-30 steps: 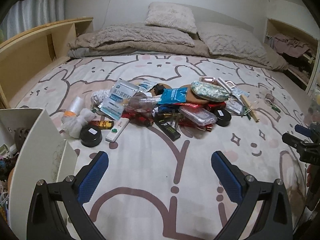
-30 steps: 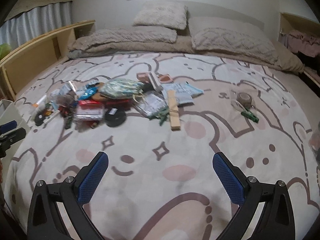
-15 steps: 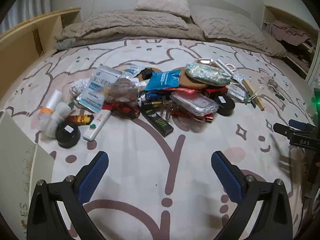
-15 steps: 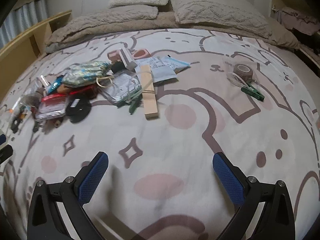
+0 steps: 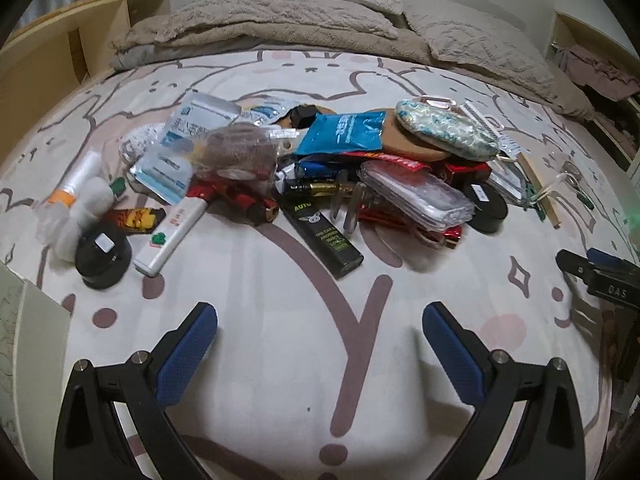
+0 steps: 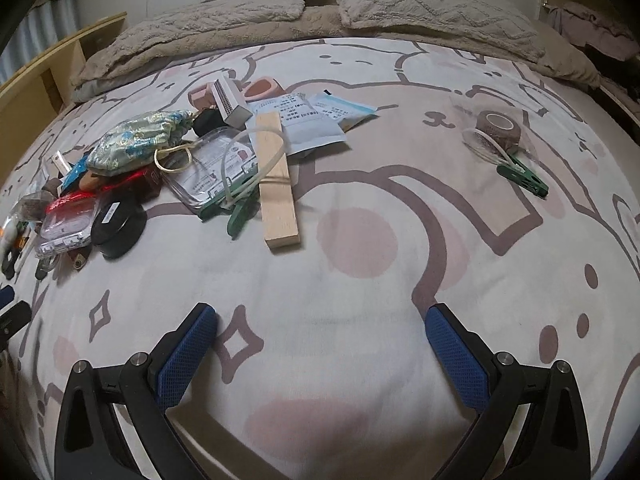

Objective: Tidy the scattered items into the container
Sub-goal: 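Lower the right gripper onto the wooden stick while the left approaches the black AUTO lighter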

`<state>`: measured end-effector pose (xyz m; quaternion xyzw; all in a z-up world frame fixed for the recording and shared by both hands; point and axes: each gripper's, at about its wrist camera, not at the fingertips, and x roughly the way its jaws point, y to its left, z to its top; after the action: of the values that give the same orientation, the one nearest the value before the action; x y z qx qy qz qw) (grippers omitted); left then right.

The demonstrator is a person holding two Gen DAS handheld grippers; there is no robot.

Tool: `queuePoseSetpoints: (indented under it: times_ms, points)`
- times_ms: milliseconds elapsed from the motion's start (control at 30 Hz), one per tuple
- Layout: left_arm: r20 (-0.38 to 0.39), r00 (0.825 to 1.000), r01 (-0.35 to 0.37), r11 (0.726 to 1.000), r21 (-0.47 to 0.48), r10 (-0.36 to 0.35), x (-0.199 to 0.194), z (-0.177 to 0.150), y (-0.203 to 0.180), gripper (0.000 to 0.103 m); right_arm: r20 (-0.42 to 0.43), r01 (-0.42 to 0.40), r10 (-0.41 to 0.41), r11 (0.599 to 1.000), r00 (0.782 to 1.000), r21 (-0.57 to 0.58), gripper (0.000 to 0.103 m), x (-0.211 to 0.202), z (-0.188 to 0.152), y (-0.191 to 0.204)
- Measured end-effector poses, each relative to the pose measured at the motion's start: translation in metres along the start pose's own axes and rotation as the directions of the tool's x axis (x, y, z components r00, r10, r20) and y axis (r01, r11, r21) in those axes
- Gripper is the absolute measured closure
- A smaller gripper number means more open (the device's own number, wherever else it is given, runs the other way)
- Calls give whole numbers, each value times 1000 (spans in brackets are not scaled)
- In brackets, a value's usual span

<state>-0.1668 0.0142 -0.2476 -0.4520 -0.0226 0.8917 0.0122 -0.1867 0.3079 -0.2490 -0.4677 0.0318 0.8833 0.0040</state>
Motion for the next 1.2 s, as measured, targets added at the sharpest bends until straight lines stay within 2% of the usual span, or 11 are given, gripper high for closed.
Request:
queuePoseSetpoints:
  times_ms: [233,367,500,800,900,967,1200]
  points:
    - [-18,1000,7,999,-53,-8,9,2,8,0,-28,-4,4,1000,1000,-9,0,3,3,0]
    - [-22,1000,1,998,-64,-2,14,2,8,0,-13,-18,18,1000,1000,6,0,8,1,-3]
    - [-16,1000,3,997,-74,-5,13,-2,9,0,-28,7,-7,1000,1000,7,0,16,7,0]
    - [-23,1000,-15,998,-66,14,16,-5,7,0,34,0,-1,1000,999,21,1,17,16,-3]
    - [-12,1000,-10,998,-69,10,16,-6,8,0,63,0,-2,1000,998,25,20,13,18,-3]
    - [-7,1000,-8,997,-71,7,15,-7,9,0,84,-7,6,1000,996,18,38,10,20,-1]
    - [29,999,22,996,-91,-20,11,-9,12,1,102,-21,25,999,994,-43,55,10,23,11]
